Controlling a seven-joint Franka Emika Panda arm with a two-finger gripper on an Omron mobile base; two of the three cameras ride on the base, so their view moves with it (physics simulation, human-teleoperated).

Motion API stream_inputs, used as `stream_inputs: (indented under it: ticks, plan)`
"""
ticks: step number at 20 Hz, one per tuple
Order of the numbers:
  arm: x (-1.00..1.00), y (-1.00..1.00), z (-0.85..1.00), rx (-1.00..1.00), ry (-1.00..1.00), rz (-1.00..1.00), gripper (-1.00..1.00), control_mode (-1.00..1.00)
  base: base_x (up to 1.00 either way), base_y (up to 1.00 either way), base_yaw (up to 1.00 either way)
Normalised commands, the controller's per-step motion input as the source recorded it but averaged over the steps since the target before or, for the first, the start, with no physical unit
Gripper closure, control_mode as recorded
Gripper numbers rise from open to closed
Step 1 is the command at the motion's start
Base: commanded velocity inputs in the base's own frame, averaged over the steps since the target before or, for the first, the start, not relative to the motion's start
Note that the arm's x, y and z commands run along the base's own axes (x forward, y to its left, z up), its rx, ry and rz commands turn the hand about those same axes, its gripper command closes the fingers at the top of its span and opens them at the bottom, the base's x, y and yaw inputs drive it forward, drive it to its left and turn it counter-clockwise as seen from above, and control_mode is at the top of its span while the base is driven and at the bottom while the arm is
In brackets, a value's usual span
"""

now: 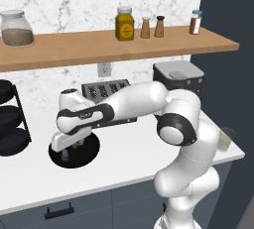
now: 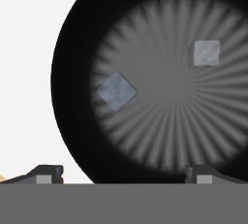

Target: Grab a lemon wedge from the fridge and one ice cube from the ice bowl, and put them in the glass of lemonade.

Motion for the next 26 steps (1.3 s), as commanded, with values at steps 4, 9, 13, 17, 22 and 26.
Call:
stream_inputs:
  ticks: [4, 9, 13, 17, 22, 26]
  plan:
    - [0.01, -0.03, -0.27, 0.0, 0.0, -0.01, -1.0, -1.0, 0.0, 0.0, 0.0]
    - [0.24, -0.14, -0.13, 0.0, 0.0, -0.07, -1.0, -1.0, 0.0, 0.0, 0.0]
    - [0.21, 0.0, -0.16, 0.0, 0.0, -0.07, -1.0, -1.0, 0.0, 0.0, 0.0]
    - [0.02, 0.0, -0.27, 0.0, 0.0, -0.09, -1.0, -1.0, 0.0, 0.0, 0.0]
    - [0.0, 0.0, -0.06, 0.01, 0.0, -0.16, -1.0, -1.0, 0.0, 0.0, 0.0]
    - [0.06, 0.0, -0.04, 0.0, 0.0, -0.19, -1.0, -1.0, 0.0, 0.0, 0.0]
